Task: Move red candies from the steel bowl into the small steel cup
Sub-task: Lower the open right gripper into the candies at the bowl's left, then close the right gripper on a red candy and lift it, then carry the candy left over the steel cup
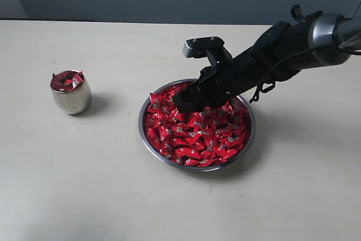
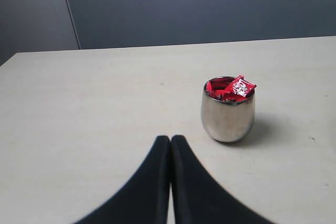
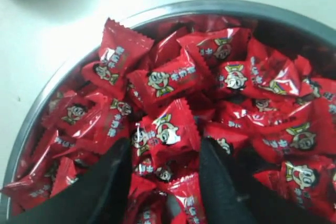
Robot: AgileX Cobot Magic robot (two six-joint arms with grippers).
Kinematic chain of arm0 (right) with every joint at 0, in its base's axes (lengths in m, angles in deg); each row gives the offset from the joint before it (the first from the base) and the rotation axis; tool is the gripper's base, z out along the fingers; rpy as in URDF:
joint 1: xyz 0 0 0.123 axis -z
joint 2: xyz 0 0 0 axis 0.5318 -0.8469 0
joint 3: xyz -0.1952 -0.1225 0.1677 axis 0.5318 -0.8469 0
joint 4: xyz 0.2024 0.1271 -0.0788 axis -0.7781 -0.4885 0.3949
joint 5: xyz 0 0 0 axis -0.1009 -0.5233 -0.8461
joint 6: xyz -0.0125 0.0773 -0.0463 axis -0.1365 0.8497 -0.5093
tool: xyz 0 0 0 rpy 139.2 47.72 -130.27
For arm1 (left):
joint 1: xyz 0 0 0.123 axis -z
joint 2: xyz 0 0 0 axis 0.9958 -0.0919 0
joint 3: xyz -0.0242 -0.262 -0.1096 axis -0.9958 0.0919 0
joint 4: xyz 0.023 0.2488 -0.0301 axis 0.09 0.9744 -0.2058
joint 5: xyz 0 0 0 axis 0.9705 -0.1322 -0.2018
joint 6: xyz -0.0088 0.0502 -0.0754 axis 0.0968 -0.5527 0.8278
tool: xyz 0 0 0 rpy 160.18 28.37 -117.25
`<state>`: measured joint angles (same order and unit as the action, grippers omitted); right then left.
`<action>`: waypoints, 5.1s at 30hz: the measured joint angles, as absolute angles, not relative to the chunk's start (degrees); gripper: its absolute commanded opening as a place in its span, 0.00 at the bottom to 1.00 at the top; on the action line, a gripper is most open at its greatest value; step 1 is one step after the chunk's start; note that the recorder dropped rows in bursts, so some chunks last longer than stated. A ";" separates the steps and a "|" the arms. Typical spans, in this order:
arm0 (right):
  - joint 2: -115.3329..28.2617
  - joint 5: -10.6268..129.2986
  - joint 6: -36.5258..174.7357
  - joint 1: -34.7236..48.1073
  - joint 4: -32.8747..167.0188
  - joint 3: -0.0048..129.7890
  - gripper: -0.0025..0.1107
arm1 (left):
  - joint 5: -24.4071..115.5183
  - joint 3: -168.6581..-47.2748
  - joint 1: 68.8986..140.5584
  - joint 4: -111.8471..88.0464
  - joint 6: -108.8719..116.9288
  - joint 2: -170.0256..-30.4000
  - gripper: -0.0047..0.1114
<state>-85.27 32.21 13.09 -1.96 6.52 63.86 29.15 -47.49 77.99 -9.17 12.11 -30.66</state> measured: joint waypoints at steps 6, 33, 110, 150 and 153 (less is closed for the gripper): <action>-85.27 31.81 15.55 -1.96 7.10 66.69 0.39 | 29.15 -47.49 77.99 -9.17 12.11 -30.66 0.04; -89.48 33.52 15.90 -1.96 6.61 67.69 0.39 | 29.15 -47.49 77.99 -9.17 12.11 -30.66 0.04; -91.07 29.72 21.25 -5.25 15.48 69.78 0.01 | 29.15 -47.49 77.99 -9.17 12.11 -30.66 0.04; -82.52 46.15 5.45 -8.06 -8.44 65.31 0.01 | 29.15 -47.49 77.99 -9.17 12.11 -30.66 0.04; -86.29 42.21 5.45 -8.06 -8.44 71.44 0.01 | 29.15 -47.49 77.99 -9.17 12.11 -30.66 0.04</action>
<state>-86.29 42.21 5.45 -8.06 -8.44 71.44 29.15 -47.49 77.99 -9.17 12.11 -30.66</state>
